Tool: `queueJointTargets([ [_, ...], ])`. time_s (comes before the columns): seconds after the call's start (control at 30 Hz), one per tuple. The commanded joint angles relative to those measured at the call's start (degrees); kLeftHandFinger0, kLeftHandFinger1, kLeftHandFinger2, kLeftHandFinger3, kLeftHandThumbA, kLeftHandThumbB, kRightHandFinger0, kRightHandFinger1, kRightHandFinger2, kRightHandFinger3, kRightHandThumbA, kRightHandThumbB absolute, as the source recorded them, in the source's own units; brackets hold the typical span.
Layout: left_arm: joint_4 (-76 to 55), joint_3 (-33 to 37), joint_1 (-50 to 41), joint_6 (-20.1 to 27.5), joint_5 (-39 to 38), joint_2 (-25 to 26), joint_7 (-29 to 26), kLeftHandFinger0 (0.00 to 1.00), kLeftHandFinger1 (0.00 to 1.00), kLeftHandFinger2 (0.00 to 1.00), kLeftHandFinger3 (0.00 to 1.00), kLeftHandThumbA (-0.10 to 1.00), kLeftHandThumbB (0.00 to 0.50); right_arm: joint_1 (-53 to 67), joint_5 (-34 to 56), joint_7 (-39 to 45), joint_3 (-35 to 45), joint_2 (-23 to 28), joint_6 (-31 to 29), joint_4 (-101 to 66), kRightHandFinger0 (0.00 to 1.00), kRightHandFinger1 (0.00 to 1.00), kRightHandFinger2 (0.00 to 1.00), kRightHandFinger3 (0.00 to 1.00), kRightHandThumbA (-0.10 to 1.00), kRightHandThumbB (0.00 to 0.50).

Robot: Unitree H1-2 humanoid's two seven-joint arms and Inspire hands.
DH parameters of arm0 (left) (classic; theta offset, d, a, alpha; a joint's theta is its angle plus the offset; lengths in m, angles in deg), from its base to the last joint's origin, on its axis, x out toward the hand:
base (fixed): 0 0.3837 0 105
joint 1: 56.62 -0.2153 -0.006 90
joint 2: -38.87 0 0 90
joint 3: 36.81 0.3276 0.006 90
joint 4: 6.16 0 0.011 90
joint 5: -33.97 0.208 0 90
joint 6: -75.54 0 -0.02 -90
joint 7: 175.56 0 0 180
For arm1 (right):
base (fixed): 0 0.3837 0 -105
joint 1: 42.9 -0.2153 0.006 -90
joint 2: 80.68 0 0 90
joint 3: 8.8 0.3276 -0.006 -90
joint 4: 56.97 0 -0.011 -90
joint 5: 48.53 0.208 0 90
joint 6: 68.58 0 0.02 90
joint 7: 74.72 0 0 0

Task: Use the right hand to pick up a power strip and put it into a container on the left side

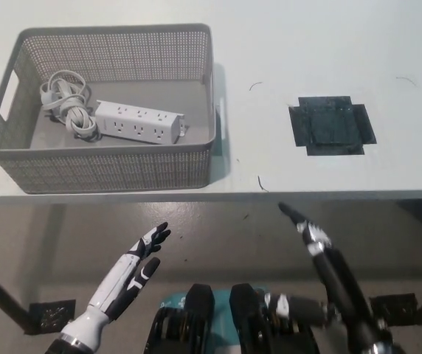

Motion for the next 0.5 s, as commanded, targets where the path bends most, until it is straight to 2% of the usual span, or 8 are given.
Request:
queueJointTargets([
  [0.0, -2.3, -0.3, 0.8, 2.0, -1.8, 0.6, 0.9, 1.0, 1.0, 1.0, 1.0, 1.0, 0.276, 1.3, 2.3, -19.4, -0.2, -1.1, -13.7, -2.0, 1.0, 1.0, 1.0, 1.0, 1.0, 0.212],
  [0.07, -2.2, -0.2, 0.8, 2.1, -1.9, 0.5, 1.0, 1.0, 1.0, 1.0, 1.0, 1.0, 0.279, -0.1, 3.2, -20.6, 0.1, -0.6, -13.7, 3.3, 1.0, 1.0, 1.0, 1.0, 1.0, 0.189],
  [0.1, -2.3, -0.2, 0.6, 2.3, -1.6, 0.4, 0.7, 1.0, 1.0, 1.0, 1.0, 1.0, 0.279, -0.8, 3.8, -19.0, 1.3, -0.9, -13.7, 6.7, 1.0, 1.0, 1.0, 1.0, 1.0, 0.21],
  [0.17, -2.5, -0.5, 0.4, 2.3, -1.6, 0.4, 0.3, 1.0, 1.0, 1.0, 1.0, 1.0, 0.284, -1.8, 5.8, -15.4, 2.9, -1.8, -13.7, 10.6, 1.0, 1.0, 1.0, 1.0, 1.0, 0.214],
  [0.2, -2.6, -0.6, 0.4, 2.3, -1.6, 0.4, 0.2, 1.0, 1.0, 1.0, 1.0, 1.0, 0.282, -2.7, 7.3, -13.9, 3.1, -2.2, -13.7, 12.3, 1.0, 1.0, 1.0, 1.0, 0.99, 0.184],
  [0.27, -2.9, -0.8, 0.3, 2.2, -1.4, 0.4, 0.0, 1.0, 1.0, 1.0, 1.0, 1.0, 0.284, -4.2, 7.6, -13.1, 3.1, -2.4, -13.7, 14.9, 1.0, 1.0, 1.0, 1.0, 0.94, 0.155],
  [0.47, -2.7, -1.0, 0.8, 1.7, -2.0, 0.6, 0.3, 1.0, 1.0, 1.0, 1.0, 1.0, 0.295, -6.4, 7.8, -14.0, 1.7, -1.5, -13.7, 18.4, 1.0, 1.0, 1.0, 1.0, 0.96, 0.156],
])
